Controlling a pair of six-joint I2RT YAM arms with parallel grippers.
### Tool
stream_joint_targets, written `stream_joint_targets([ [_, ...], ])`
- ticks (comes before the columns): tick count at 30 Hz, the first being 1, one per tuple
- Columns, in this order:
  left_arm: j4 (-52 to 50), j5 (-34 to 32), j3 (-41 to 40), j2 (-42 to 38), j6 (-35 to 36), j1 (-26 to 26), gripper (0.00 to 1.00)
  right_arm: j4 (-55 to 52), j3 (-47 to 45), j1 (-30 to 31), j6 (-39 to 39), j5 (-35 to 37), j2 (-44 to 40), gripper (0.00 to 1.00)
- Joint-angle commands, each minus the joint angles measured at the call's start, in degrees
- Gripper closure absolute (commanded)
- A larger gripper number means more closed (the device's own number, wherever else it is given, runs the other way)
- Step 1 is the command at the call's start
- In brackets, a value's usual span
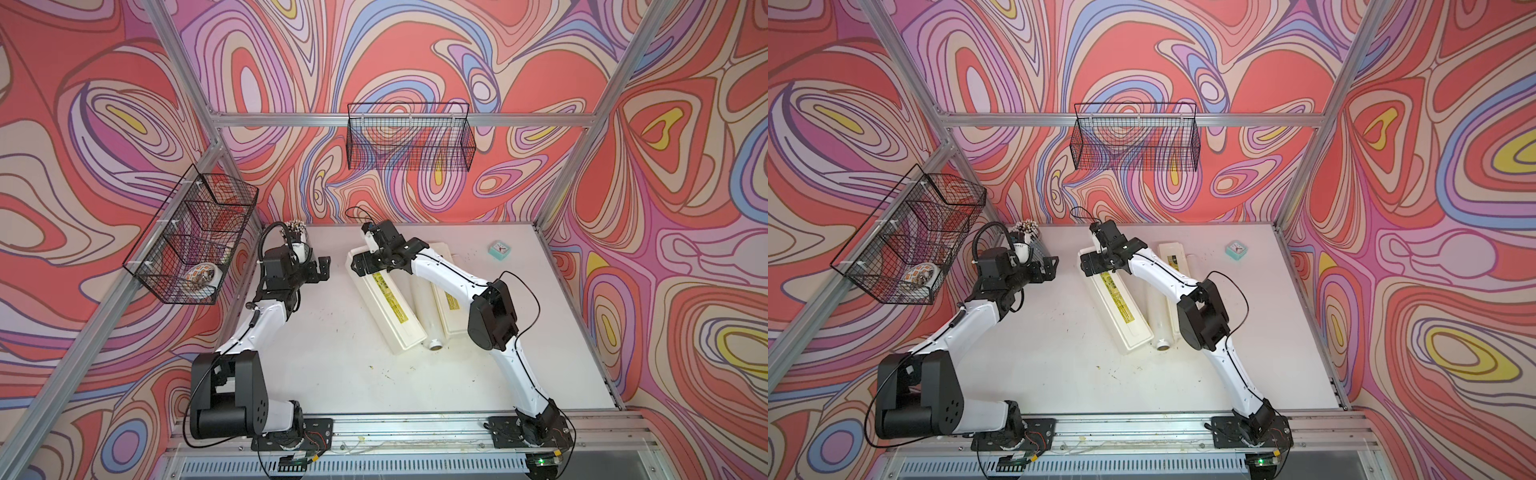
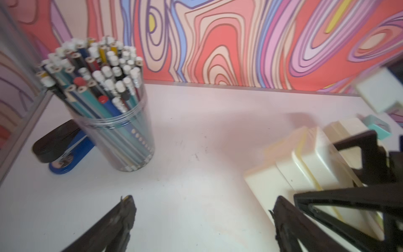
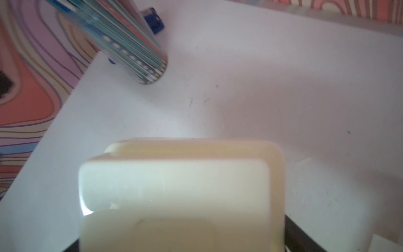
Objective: Put plastic wrap rolls into dispensers
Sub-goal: Pick up the plastic wrap cutting box from the center of the board, then open the lid of the plastic wrap cutting box.
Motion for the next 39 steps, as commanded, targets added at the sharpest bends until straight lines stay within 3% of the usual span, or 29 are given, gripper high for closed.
stream_joint_targets([
  [1, 5.2, 16.6, -1.6, -5.9, 3.1, 4.0, 0.05, 3.9, 4.0, -1.1, -7.8, -9.8, -4.3, 0.48],
  [4, 5.1, 22.3, -3.7, -9.8, 3.1, 6.8, 0.05, 6.2, 4.3, -2.5, -11.6, -16.1, -5.1, 0.51],
  [8, 3.4, 29.8, -3.3, -9.4, 5.6, 7.6, 0.07, 12.2, 3.8, -5.2, -13.3, -24.6, -4.6, 0.57],
  [12, 12.7, 37.4, -5.8, -9.4, 4.6, 7.7, 0.09, 18.5, 1.9, -7.4, -16.5, -31.6, -4.4, 0.64],
  [20, 10.6, 42.1, -3.3, -7.8, 12.0, 7.6, 0.1, 21.1, -3.2, -9.2, -30.7, -46.1, -6.2, 0.66],
  [25, 6.4, 43.4, -1.0, -5.8, 17.3, 7.1, 0.1, 25.6, -7.5, -9.2, -30.7, -53.7, -7.5, 0.69],
  [30, 21.7, 44.2, -3.5, -2.1, 10.2, 4.7, 0.09, 31.5, -12.9, -9.2, -28.9, -58.5, -8.9, 0.71],
  [35, 27.6, 41.9, -4.5, 0.7, 11.6, -0.2, 0.08, 30.6, -12.9, -9.1, -28.4, -59.8, -8.7, 0.71],
  [39, 45.0, 40.5, -6.4, 4.6, 2.5, -0.9, 0.08, 29.8, -12.4, -9.0, -28.6, -59.8, -8.3, 0.7],
])
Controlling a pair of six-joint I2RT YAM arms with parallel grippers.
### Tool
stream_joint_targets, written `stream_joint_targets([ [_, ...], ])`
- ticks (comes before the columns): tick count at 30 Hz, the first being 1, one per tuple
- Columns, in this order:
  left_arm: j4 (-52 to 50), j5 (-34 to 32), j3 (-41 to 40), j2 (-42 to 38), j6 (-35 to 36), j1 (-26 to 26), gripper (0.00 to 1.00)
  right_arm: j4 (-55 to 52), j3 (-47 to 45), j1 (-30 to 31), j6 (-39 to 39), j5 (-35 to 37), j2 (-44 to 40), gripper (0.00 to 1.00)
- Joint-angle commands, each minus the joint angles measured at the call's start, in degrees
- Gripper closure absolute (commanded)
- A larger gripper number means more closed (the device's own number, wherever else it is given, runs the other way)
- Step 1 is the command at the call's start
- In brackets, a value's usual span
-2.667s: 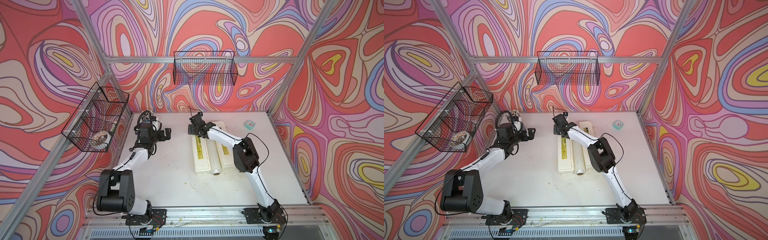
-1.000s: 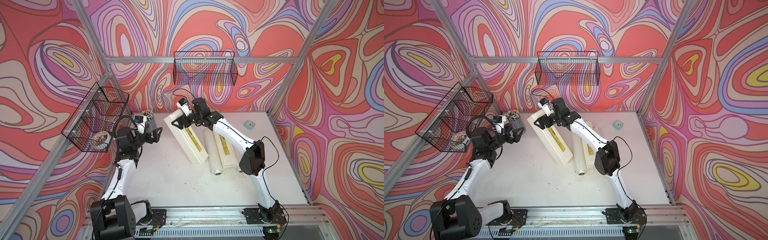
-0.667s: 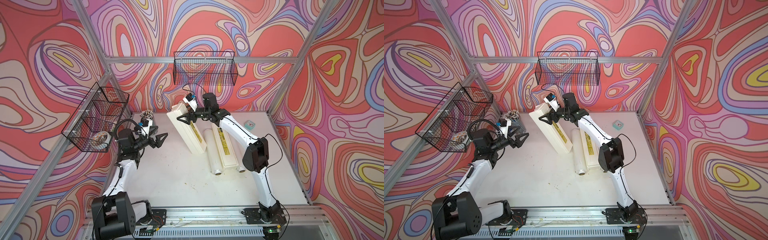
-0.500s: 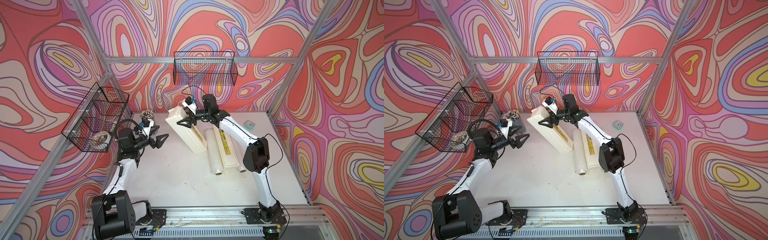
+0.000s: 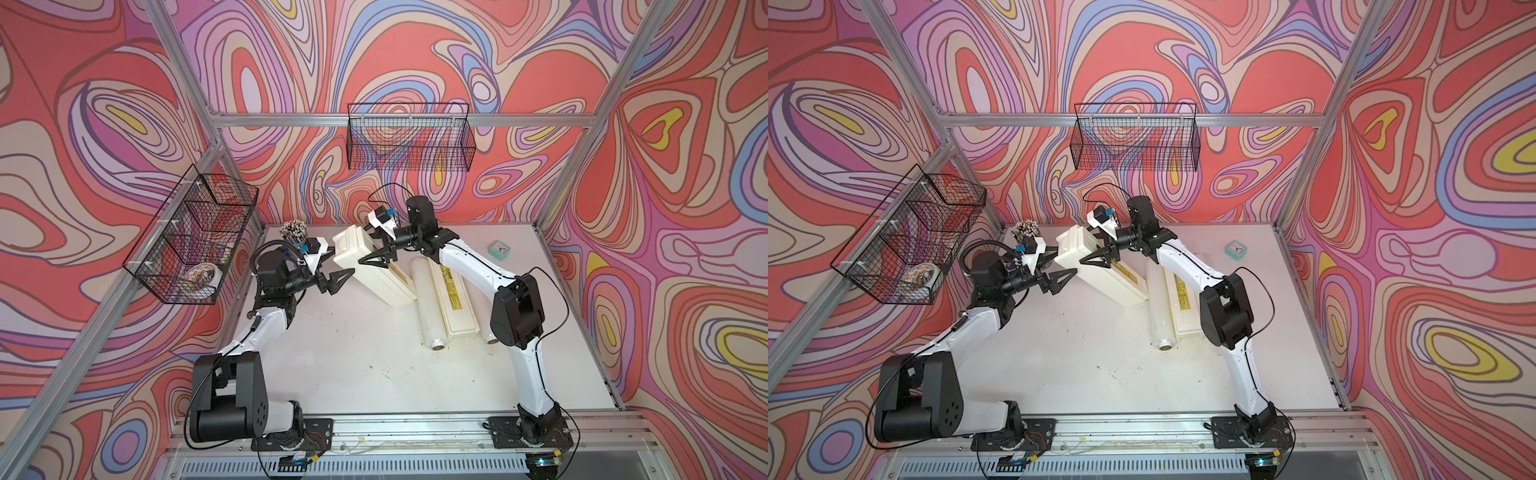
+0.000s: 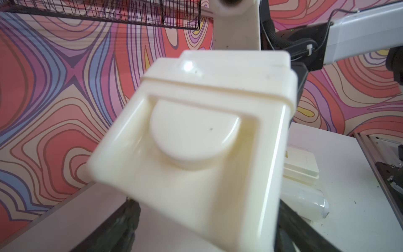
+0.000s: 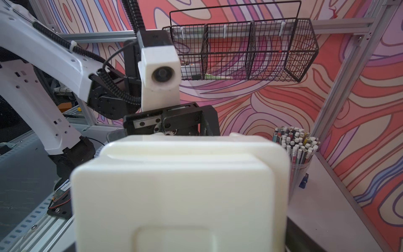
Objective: Put plastic wrap rolls into dispensers
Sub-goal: Open the lid of the plastic wrap cutting box.
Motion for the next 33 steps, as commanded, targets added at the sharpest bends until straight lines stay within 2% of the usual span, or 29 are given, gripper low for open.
stream_joint_targets([
  [1, 19.6, -0.8, -1.6, 2.7, -7.3, -0.3, 0.08, -0.5, 0.1, 0.0, 0.4, -2.2, -1.1, 0.69],
  [9, 25.4, 0.2, 0.8, 7.4, -9.8, -1.5, 0.07, -1.2, 4.3, 0.0, 3.7, -5.3, 2.1, 0.68],
  [10, 26.0, 0.0, 1.0, 7.9, -10.1, -1.6, 0.06, -0.7, 4.7, 0.0, 4.5, -6.0, 2.4, 0.69],
  [11, 26.4, -0.2, 1.4, 8.4, -10.4, -1.5, 0.01, -0.4, 5.2, 0.0, 5.5, -6.2, 2.9, 0.7],
  [16, 26.6, -1.5, 3.5, 10.5, -11.2, -1.6, 0.0, -0.1, 5.5, 0.0, 6.3, -7.2, 3.6, 0.71],
  [23, 29.4, 2.9, 7.0, 13.4, -16.5, -1.6, 0.0, 1.5, 5.5, 0.0, 8.0, -6.9, 4.5, 0.7],
  [27, 28.9, 3.2, 7.2, 13.4, -16.2, -2.7, 0.0, 4.8, 4.9, 0.0, 10.6, -6.9, 5.3, 0.67],
  [30, 29.6, 2.6, 7.4, 14.1, -16.7, -2.9, 0.0, 6.4, 4.4, 0.0, 12.0, -6.6, 5.6, 0.64],
  [32, 30.0, 2.5, 7.7, 14.5, -17.3, -3.1, 0.01, 5.9, 4.6, 0.0, 11.7, -5.6, 5.5, 0.54],
  [33, 30.1, 2.6, 7.8, 14.6, -17.1, -3.2, 0.04, 5.3, 4.6, 0.1, 11.3, -5.2, 5.4, 0.45],
])
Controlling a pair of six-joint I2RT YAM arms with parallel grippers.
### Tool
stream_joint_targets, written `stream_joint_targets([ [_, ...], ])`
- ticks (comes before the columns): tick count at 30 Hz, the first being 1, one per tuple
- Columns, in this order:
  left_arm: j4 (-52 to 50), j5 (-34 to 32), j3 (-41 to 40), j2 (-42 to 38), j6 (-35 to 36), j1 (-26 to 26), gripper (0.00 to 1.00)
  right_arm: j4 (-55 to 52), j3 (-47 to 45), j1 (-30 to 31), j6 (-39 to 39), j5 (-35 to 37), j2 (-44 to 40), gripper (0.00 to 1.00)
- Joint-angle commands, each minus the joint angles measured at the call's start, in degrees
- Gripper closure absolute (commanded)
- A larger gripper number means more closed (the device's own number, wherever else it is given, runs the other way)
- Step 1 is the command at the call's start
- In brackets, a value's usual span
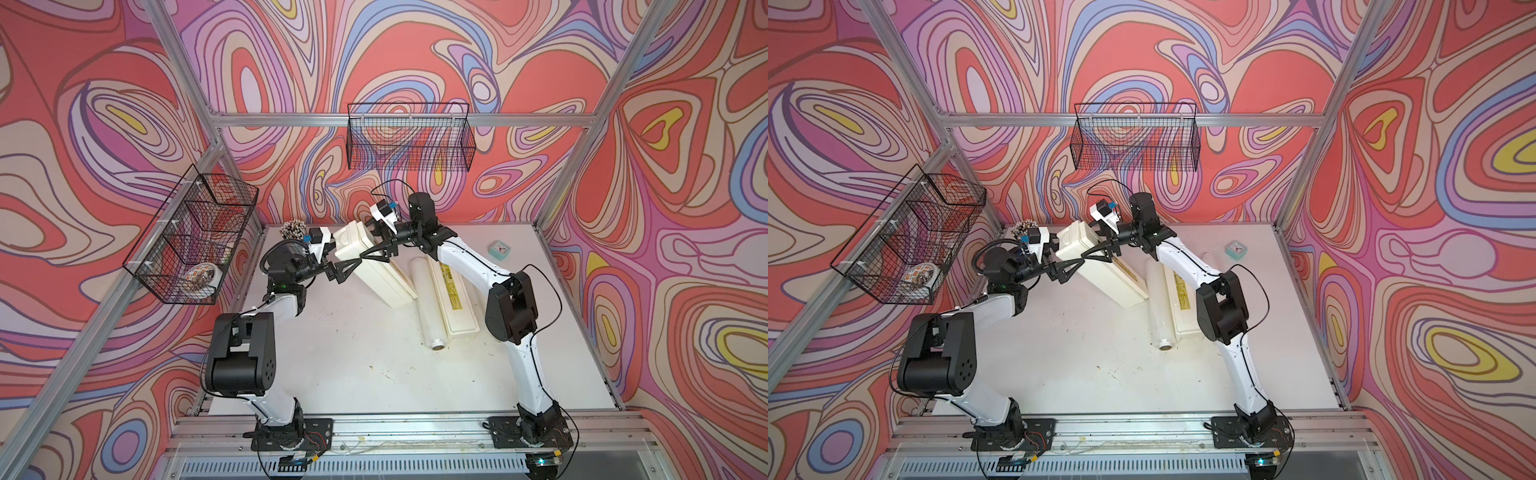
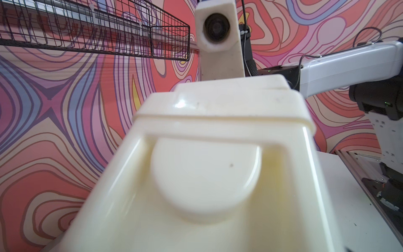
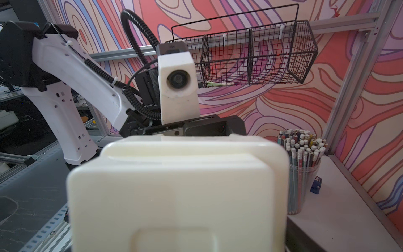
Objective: Put plastic wrap rolls into dispensers
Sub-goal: Open the lid of the plastic wrap cutting box.
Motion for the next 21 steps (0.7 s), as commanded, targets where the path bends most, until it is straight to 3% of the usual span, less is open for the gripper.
stream_joint_targets([
  [1, 5.5, -1.0, 2.5, 1.1, -1.0, -0.6, 0.09, -1.4, 0.2, 1.1, 0.8, -0.1, 1.1, 0.37],
  [4, 5.5, -0.5, 3.0, 1.3, -0.6, -0.3, 0.2, -9.7, 1.4, 1.1, -6.3, 2.5, 0.3, 0.22],
  [5, 5.5, -0.4, 3.0, 1.5, -0.7, -0.2, 0.23, -13.1, 1.9, 1.1, -9.1, 3.9, -0.3, 0.02],
  [10, 5.9, 2.1, 4.5, 2.6, -2.9, 0.2, 0.37, -23.0, 3.1, 1.1, -19.0, 8.6, -1.5, 0.02],
  [15, 6.5, 4.0, 5.7, 3.4, -5.2, 0.1, 0.43, -25.3, 2.7, 1.1, -24.6, 15.3, -2.8, 0.02],
  [21, -2.1, 4.0, 4.8, 1.7, 0.8, 0.2, 0.48, -15.6, -0.5, 1.0, -20.9, 15.2, -5.3, 0.22],
])
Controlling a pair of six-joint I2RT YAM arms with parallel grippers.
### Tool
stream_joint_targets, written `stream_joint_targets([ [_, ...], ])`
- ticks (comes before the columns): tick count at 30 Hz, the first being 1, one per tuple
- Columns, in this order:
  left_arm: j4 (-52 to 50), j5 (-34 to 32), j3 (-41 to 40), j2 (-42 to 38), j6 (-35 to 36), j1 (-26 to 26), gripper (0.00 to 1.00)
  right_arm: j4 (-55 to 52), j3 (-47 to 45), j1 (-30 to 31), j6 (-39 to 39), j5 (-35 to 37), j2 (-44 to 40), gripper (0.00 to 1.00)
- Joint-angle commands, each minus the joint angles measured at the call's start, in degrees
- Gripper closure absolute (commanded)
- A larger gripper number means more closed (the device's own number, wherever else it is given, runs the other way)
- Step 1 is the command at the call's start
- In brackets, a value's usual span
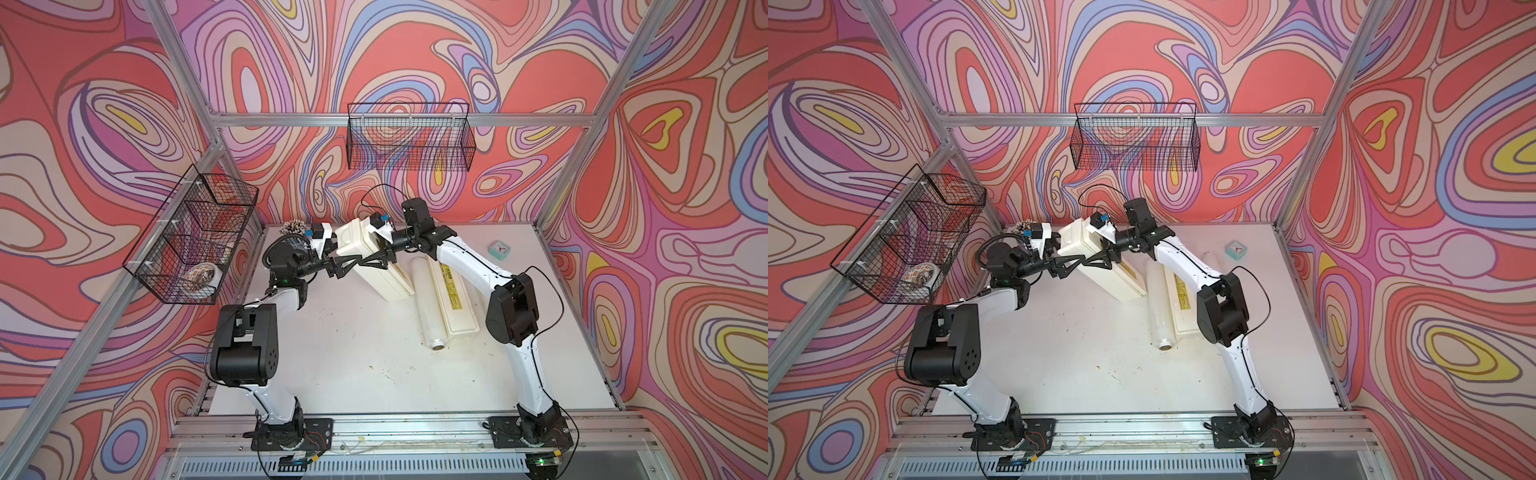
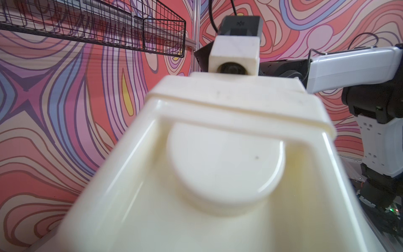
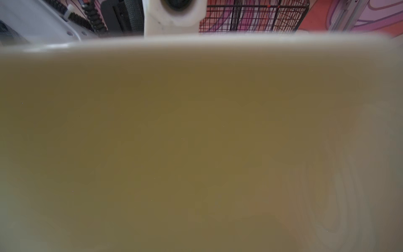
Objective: Put plastic wrap rolls into dispensers
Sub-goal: Open the lid of the plastic wrap cutting box.
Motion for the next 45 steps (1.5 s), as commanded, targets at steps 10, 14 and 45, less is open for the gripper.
stream_joint_targets([
  [10, -33.5, -3.3, 3.2, -6.4, 25.8, 0.7, 0.81, 15.4, -3.1, -2.2, 14.8, -9.8, -3.9, 0.4],
  [14, -32.7, -3.0, 2.2, -6.2, 25.3, 1.8, 0.96, 26.1, -8.0, -3.4, 20.9, -10.7, -6.0, 0.42],
  [45, -42.3, -2.9, 3.8, -4.8, 31.7, 2.4, 1.0, 18.9, -3.9, -4.2, 16.1, -13.1, -4.8, 0.23],
])
